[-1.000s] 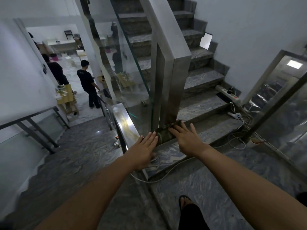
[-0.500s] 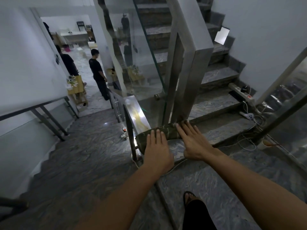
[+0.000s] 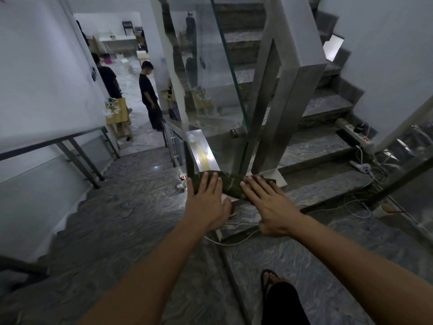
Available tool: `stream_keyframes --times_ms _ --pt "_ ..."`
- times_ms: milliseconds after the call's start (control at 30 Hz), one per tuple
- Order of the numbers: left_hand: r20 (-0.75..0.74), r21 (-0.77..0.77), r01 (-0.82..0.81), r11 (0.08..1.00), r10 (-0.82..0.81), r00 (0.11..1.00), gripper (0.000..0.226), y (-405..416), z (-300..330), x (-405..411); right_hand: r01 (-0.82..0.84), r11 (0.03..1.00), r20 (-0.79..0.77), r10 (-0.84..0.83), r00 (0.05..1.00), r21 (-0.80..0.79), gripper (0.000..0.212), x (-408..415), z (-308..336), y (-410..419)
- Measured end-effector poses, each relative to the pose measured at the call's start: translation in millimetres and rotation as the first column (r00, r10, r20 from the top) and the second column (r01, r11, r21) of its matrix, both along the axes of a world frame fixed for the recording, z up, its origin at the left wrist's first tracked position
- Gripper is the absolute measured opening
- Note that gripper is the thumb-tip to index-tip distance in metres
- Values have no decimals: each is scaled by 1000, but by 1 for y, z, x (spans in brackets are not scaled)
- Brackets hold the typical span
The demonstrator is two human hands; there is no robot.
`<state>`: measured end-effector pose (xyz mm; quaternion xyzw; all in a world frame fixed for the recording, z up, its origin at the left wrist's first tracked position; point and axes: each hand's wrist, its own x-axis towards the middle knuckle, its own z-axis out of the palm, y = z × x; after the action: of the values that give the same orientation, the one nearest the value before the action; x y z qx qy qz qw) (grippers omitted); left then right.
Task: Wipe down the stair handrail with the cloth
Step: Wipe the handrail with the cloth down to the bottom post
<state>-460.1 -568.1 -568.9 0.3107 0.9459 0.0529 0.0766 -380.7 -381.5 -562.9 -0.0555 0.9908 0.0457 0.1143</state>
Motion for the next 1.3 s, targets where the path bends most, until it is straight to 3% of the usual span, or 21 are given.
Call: stream_keyframes --times_ms 400,600,767,1300 --pt "120 52 -58 997 51 991 54 0 2 -52 -77 993 22 79 997 -84 91 0 16 -21" --pt "145 55 -6 998 -2 989 53 -4 2 -78 -55 976 -65 43 997 -210 86 -3 6 -40" --pt "95 53 57 997 -62 994 54 -3 -4 -96 -28 942 -25 21 999 -334 90 -9 4 -56" --pt "66 97 139 985 -146 987 53 -2 -7 -139 47 955 -81 -74 994 -294 93 -41 -7 -94"
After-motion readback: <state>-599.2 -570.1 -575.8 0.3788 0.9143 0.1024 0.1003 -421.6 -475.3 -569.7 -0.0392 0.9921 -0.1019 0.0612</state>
